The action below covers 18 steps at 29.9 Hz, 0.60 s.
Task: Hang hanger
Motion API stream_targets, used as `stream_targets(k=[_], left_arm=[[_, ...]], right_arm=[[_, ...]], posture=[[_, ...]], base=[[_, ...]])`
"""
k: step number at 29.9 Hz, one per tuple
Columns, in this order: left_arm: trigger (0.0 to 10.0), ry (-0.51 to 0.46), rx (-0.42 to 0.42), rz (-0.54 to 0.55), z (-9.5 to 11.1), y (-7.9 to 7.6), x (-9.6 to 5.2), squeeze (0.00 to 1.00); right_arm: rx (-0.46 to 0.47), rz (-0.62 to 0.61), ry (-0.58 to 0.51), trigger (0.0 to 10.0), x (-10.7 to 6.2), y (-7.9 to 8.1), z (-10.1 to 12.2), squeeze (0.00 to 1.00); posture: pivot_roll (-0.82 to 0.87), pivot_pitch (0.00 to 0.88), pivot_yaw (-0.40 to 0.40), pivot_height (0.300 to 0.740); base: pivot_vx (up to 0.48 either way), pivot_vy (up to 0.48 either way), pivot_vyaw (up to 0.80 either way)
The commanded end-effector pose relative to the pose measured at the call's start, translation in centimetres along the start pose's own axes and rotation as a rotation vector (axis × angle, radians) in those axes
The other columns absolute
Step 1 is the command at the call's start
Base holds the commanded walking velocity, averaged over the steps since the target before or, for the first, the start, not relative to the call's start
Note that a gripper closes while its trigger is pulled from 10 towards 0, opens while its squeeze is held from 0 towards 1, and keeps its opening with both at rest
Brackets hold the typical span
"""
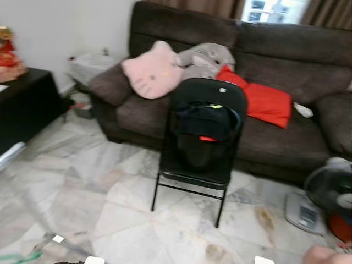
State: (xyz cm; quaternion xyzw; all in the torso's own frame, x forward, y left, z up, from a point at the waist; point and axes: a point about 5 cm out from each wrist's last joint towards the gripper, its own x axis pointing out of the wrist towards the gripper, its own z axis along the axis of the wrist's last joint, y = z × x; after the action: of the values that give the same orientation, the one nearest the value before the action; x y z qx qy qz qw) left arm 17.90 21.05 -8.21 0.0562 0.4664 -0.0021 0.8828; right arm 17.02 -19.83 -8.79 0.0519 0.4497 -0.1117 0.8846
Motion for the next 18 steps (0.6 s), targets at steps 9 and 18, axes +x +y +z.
stream_targets(k=[9,18], left_arm=[[10.0,0.03,-0.002,0.01,-0.74,0.46,-0.16,0.0],[10.0,0.031,-0.003,0.009,-0.98,0.53,-0.23,0.0]], right_arm=[[0.005,0.012,-0.02,10.0,0.11,0.5,0.58,0.0],[0.014,0.01,-0.019,10.0,0.1,0.54,0.53,0.0]], posture=[[-0.13,0.047,0.01,0.74],[-0.13,0.049,0.012,0.74]], base=[[0.289,0.0,0.0],[0.293,0.0,0.0]])
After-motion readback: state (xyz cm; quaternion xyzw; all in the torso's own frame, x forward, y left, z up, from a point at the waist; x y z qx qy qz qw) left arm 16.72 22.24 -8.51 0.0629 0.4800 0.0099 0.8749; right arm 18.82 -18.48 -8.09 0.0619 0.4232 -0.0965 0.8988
